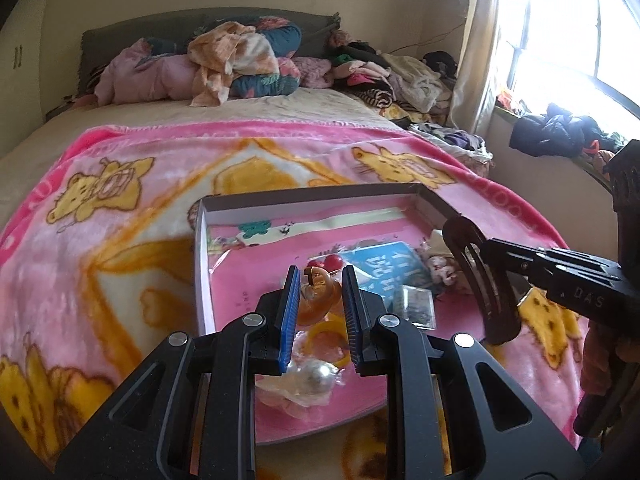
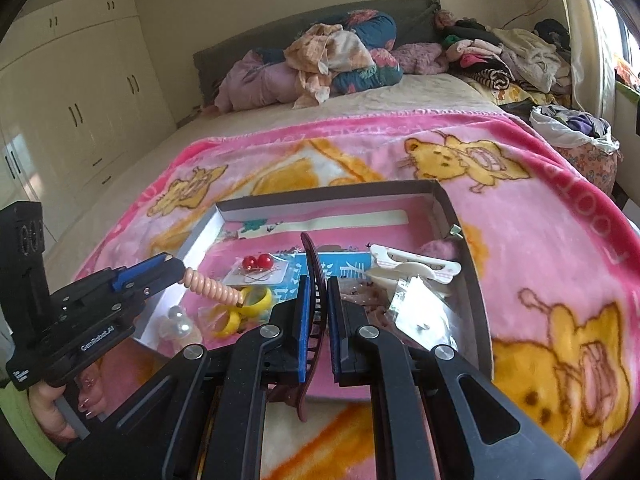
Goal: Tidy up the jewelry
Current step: 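Carry the coiled tie with the left gripper while the right gripper carries the maroon clip into the box, then open both grippers and withdraw them from the box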
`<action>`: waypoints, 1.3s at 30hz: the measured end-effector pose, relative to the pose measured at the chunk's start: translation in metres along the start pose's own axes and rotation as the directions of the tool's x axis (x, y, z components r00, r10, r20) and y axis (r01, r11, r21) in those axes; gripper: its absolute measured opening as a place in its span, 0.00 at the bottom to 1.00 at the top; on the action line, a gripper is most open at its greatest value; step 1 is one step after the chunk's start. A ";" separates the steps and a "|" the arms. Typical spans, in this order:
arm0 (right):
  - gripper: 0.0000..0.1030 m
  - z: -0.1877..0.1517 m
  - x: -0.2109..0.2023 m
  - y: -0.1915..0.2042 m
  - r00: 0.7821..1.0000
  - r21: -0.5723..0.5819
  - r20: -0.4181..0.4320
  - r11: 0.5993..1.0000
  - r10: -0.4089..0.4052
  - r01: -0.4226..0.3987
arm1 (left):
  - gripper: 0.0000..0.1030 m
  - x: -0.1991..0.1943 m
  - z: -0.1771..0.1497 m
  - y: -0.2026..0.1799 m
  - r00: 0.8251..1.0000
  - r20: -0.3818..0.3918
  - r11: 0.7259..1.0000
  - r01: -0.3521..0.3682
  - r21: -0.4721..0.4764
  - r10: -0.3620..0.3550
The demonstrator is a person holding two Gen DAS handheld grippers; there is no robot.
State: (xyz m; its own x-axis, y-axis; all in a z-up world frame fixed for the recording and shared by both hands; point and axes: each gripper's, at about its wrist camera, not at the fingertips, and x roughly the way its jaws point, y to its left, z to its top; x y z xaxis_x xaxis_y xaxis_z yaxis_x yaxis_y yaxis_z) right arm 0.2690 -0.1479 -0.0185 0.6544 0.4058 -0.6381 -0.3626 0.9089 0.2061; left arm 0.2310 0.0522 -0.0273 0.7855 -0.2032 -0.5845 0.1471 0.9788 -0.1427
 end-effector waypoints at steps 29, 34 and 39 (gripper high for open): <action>0.35 -0.021 0.016 -0.003 0.998 0.031 -0.055 1.000 0.004 -0.002 | 0.26 0.009 -0.018 0.004 0.997 -0.049 0.999 -0.050 0.012 0.051; 0.52 -0.028 -0.004 -0.009 1.000 0.042 -0.023 0.999 -0.003 0.004 | 0.41 0.000 -0.019 0.000 0.998 -0.036 0.998 -0.058 0.011 0.059; 0.71 -0.036 -0.025 -0.013 0.999 0.048 0.043 0.999 0.001 -0.003 | 0.56 -0.011 -0.019 -0.005 0.998 -0.017 0.998 -0.061 0.013 0.061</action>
State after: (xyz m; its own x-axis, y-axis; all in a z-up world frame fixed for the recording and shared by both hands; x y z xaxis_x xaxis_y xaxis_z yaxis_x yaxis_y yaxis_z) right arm 0.2334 -0.1731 -0.0319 0.6820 0.4101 -0.6056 -0.3322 0.9113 0.2431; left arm 0.2101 0.0492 -0.0349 0.7830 -0.1437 -0.6053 0.1070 0.9896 -0.0965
